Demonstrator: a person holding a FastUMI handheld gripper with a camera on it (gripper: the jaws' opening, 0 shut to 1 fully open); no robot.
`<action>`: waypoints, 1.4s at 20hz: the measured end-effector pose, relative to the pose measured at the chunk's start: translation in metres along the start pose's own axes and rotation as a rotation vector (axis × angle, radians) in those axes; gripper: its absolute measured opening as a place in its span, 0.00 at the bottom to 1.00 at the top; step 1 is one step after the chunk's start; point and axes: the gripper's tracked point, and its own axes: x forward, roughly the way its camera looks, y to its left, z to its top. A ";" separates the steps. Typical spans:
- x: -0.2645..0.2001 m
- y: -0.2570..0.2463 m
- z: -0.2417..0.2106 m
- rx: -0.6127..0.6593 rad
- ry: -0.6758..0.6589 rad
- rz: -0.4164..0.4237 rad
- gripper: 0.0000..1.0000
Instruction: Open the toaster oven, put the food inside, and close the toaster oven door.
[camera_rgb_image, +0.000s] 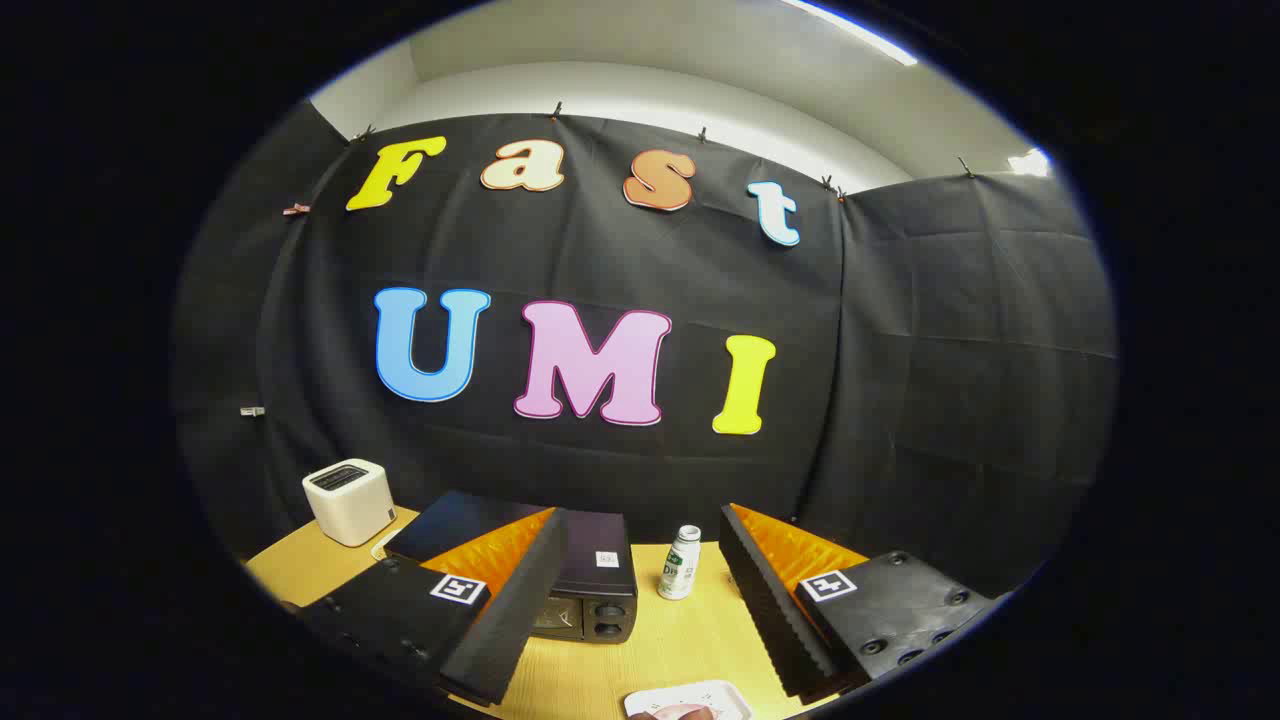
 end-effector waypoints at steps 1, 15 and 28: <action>0.000 0.001 -0.001 0.003 0.001 0.003 0.98; -0.003 0.001 -0.006 0.118 0.021 0.033 0.98; 0.013 0.085 -0.019 0.094 0.030 0.116 0.99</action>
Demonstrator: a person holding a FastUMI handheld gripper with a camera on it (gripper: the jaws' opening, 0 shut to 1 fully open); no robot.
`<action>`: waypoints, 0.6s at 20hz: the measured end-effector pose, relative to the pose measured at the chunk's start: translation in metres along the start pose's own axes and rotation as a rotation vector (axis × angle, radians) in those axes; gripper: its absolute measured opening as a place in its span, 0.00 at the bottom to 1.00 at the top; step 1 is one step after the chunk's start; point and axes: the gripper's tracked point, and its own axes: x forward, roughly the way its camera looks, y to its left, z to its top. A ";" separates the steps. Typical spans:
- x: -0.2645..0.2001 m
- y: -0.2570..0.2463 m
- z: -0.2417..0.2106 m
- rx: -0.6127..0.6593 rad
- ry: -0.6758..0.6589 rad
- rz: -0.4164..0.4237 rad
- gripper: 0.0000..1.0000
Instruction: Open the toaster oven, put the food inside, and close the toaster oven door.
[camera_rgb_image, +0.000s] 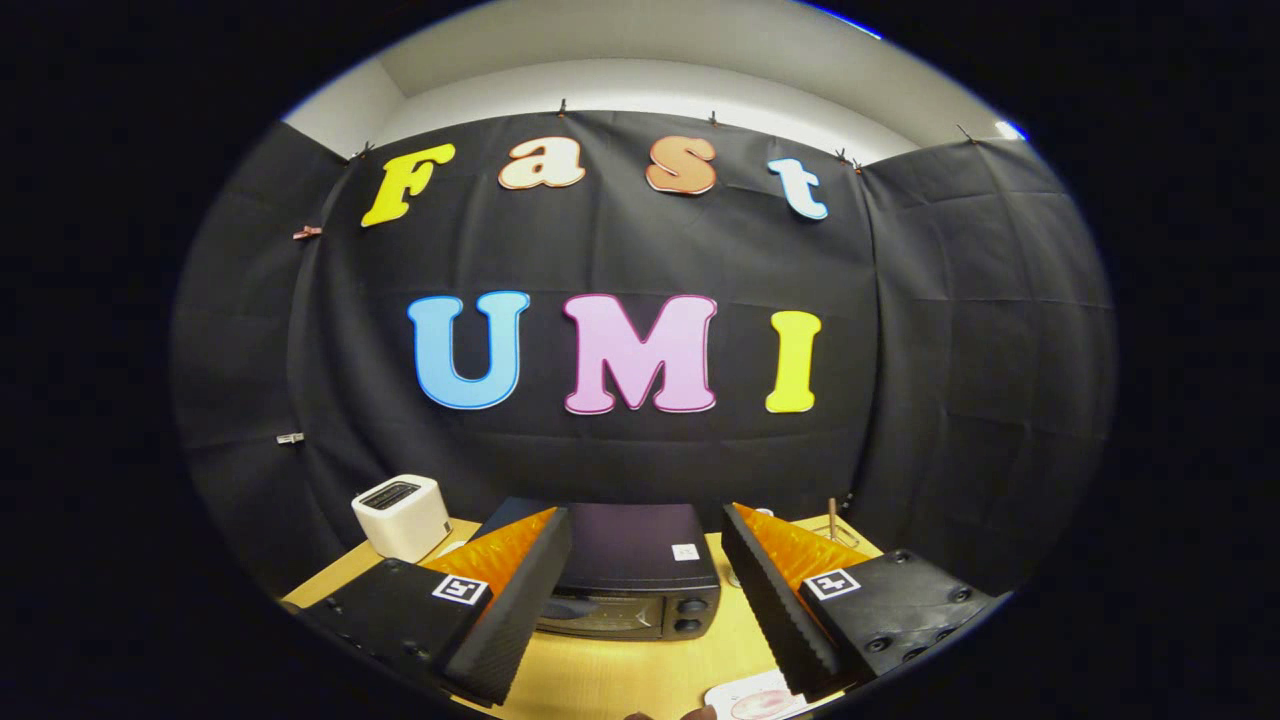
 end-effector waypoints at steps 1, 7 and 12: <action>0.006 0.013 -0.007 -0.007 0.004 0.009 0.99; 0.046 0.064 -0.076 -0.038 0.109 0.030 0.98; 0.080 0.088 -0.144 -0.007 0.246 0.037 0.98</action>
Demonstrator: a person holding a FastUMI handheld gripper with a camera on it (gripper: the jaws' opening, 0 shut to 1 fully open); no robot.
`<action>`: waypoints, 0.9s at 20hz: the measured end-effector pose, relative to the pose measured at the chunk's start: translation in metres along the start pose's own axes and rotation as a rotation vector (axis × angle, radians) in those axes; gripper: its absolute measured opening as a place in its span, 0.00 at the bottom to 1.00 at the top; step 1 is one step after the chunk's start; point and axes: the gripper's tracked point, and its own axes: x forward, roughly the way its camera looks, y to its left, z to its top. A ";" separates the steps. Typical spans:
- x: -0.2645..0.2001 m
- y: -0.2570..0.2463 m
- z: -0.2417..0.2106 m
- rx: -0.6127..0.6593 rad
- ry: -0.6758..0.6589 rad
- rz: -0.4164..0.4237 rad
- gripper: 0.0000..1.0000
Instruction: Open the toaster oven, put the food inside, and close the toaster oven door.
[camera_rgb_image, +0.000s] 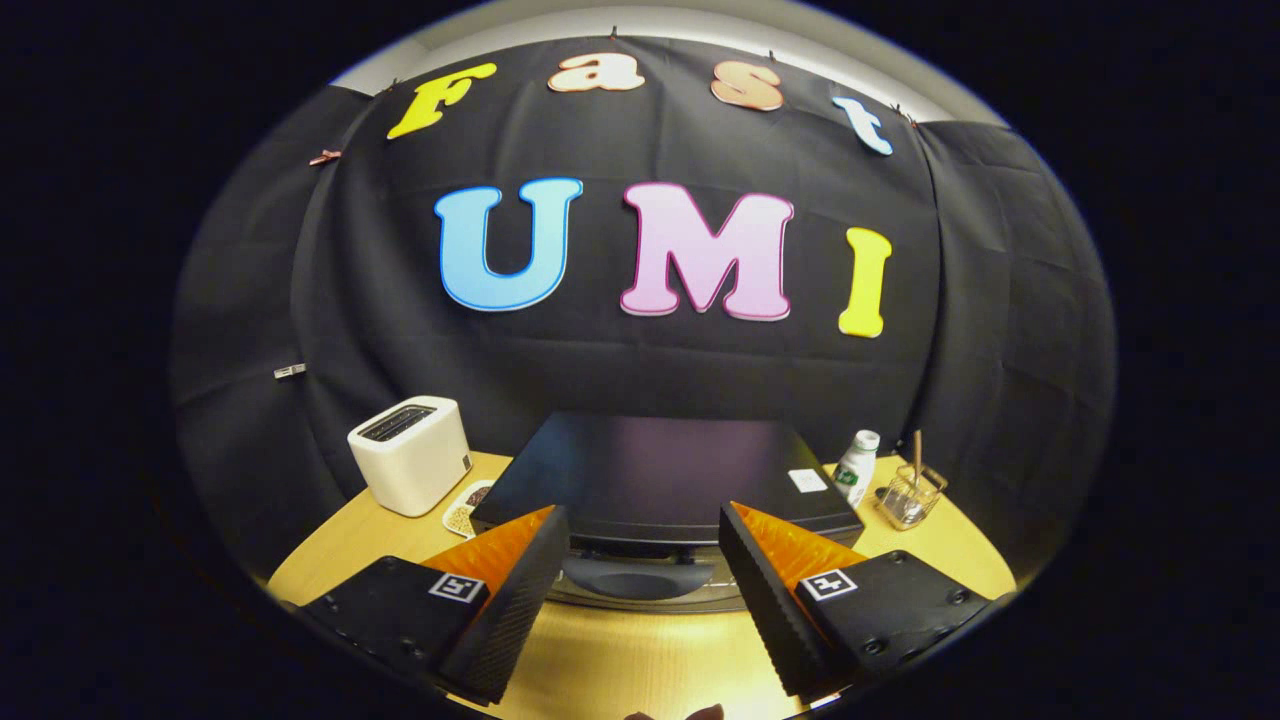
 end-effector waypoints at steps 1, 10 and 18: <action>0.005 0.000 -0.007 0.019 0.020 -0.008 0.98; 0.047 -0.004 -0.051 0.015 0.144 -0.064 0.98; 0.018 0.000 -0.074 0.028 0.158 -0.054 0.99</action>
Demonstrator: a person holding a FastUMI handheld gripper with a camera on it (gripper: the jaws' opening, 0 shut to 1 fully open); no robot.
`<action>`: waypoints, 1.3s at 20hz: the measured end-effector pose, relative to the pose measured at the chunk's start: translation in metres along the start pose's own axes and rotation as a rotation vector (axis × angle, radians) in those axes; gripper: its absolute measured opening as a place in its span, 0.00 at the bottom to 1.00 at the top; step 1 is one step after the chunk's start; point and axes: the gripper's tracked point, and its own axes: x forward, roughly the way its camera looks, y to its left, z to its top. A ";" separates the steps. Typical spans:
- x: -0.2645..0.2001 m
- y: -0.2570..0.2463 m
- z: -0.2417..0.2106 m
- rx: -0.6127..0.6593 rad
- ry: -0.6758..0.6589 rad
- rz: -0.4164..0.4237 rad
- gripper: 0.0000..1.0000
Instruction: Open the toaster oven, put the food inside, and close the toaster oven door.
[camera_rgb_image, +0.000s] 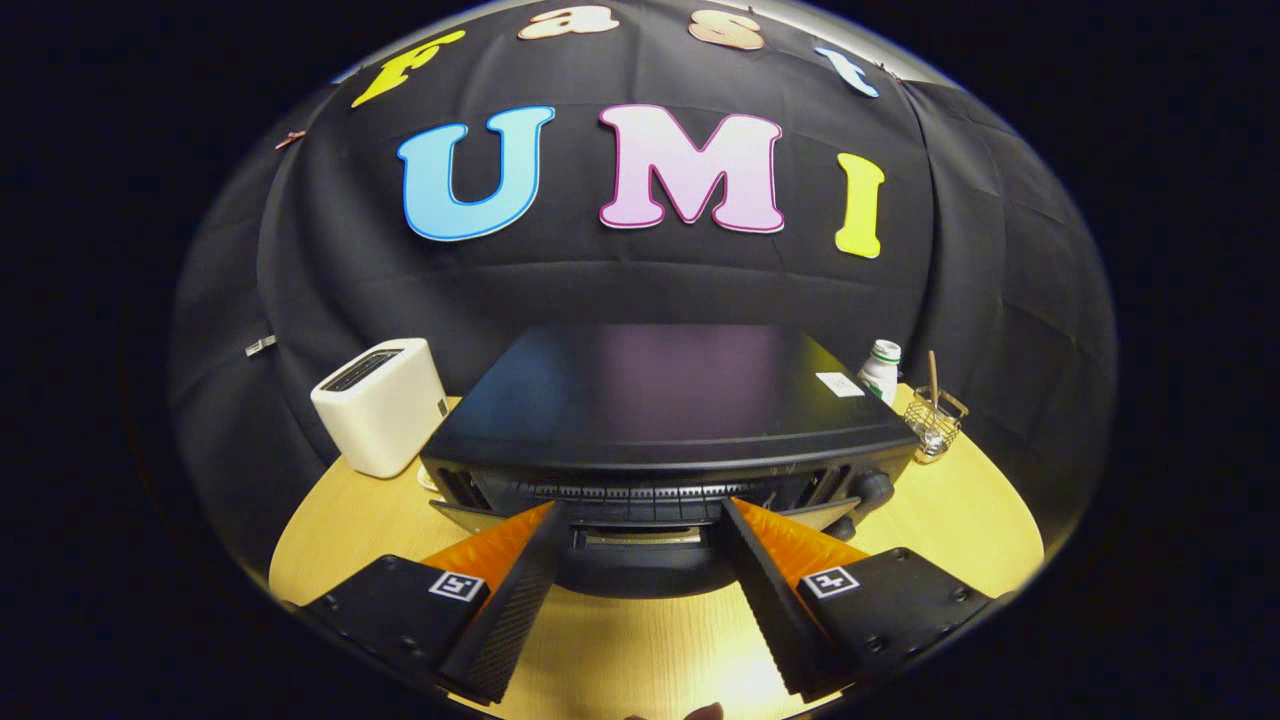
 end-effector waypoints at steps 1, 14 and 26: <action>-0.006 -0.001 -0.005 -0.001 -0.008 -0.003 0.99; -0.050 -0.006 -0.140 -0.058 0.254 0.014 1.00; -0.101 -0.036 -0.123 -0.058 0.310 0.192 1.00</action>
